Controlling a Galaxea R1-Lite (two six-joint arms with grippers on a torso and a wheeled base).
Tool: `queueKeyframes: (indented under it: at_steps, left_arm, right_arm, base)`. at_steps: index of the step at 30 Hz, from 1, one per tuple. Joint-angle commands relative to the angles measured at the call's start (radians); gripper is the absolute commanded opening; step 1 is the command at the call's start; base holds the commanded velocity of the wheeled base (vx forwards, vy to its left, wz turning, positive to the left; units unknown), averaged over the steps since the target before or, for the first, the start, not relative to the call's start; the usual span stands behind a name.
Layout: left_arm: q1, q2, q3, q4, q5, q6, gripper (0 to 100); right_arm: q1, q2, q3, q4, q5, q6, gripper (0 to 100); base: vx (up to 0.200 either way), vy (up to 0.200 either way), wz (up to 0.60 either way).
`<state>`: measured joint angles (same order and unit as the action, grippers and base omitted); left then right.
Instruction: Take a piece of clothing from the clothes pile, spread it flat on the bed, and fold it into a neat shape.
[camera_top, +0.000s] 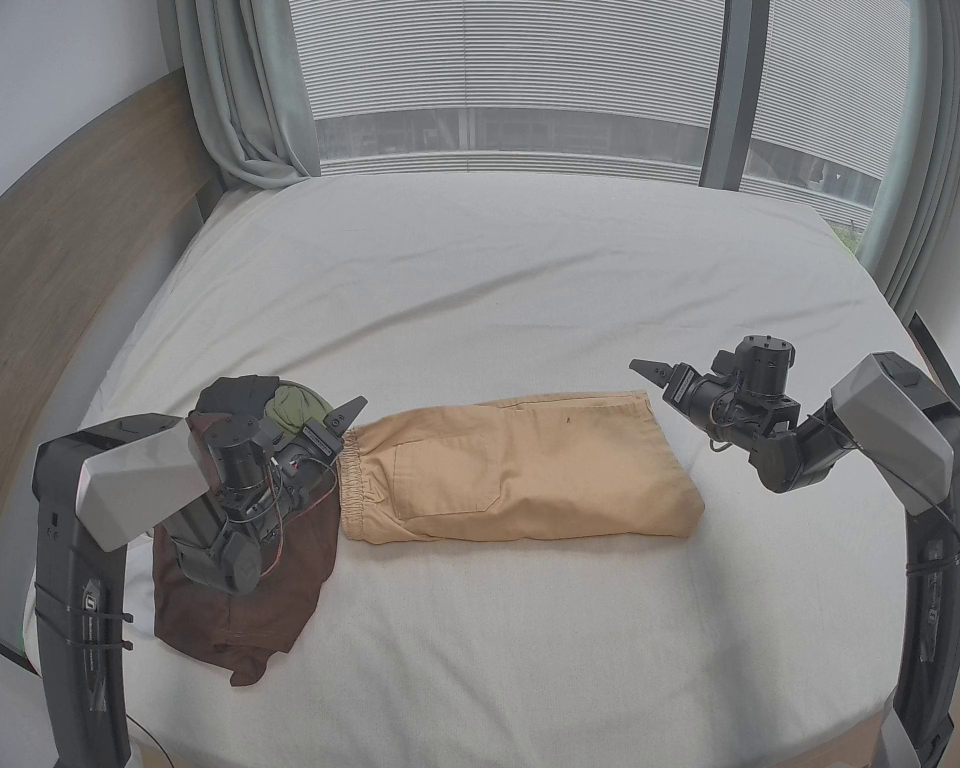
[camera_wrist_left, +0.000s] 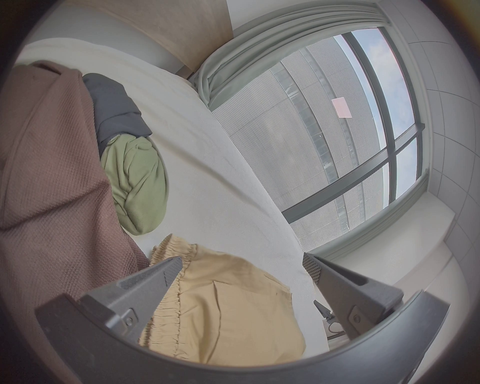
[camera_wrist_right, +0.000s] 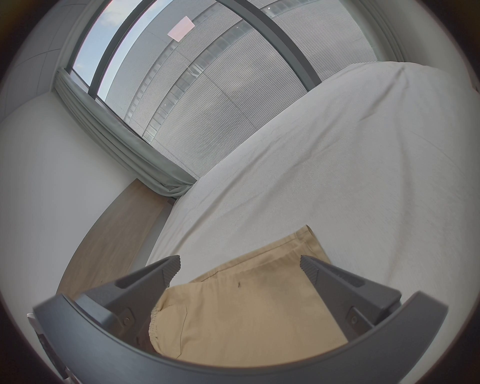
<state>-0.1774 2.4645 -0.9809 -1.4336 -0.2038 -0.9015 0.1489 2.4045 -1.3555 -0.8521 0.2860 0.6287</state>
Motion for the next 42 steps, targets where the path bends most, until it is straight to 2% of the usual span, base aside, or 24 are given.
queueKeyframes:
  at_steps: [1,6,13,16,20,26,37,42]
  left_arm:
    - [-0.005,-0.096,0.067,-0.001,-0.009,0.001,100]
    - [-0.016,-0.182,0.153,-0.002,-0.031,0.004,100]
    - [-0.008,-0.325,0.320,-0.007,-0.151,0.032,100]
    - [-0.011,-0.343,0.337,-0.001,-0.160,0.062,100]
    - [-0.016,-0.346,0.347,0.001,-0.158,0.113,100]
    - [-0.008,-0.346,0.386,0.001,-0.152,0.260,100]
    - [-0.010,-0.345,0.429,-0.010,-0.138,0.398,100]
    - [-0.011,-0.345,0.465,-0.013,-0.138,0.490,100]
  right_arm:
    - [0.003,-0.117,0.107,-0.004,0.001,-0.001,100]
    - [0.003,-0.212,0.233,-0.048,0.007,-0.003,100]
    - [-0.008,-0.387,0.552,-0.160,0.067,-0.007,100]
    - [-0.008,-0.412,0.616,-0.231,0.091,-0.004,100]
    - [-0.003,-0.416,0.707,-0.331,0.091,-0.003,100]
    - [-0.011,-0.395,0.737,-0.349,0.093,-0.009,100]
    - [-0.020,-0.312,0.742,-0.343,0.093,-0.009,100]
    - [-0.015,-0.295,0.743,-0.341,0.093,-0.009,100]
  base:
    - [0.000,0.000,0.00]
    - [0.000,0.000,0.00]
    - [0.000,0.000,0.00]
    - [0.000,0.000,0.00]
    - [0.000,0.000,0.00]
    - [0.000,0.000,0.00]
    - [0.000,0.000,0.00]
    - [0.000,0.000,0.00]
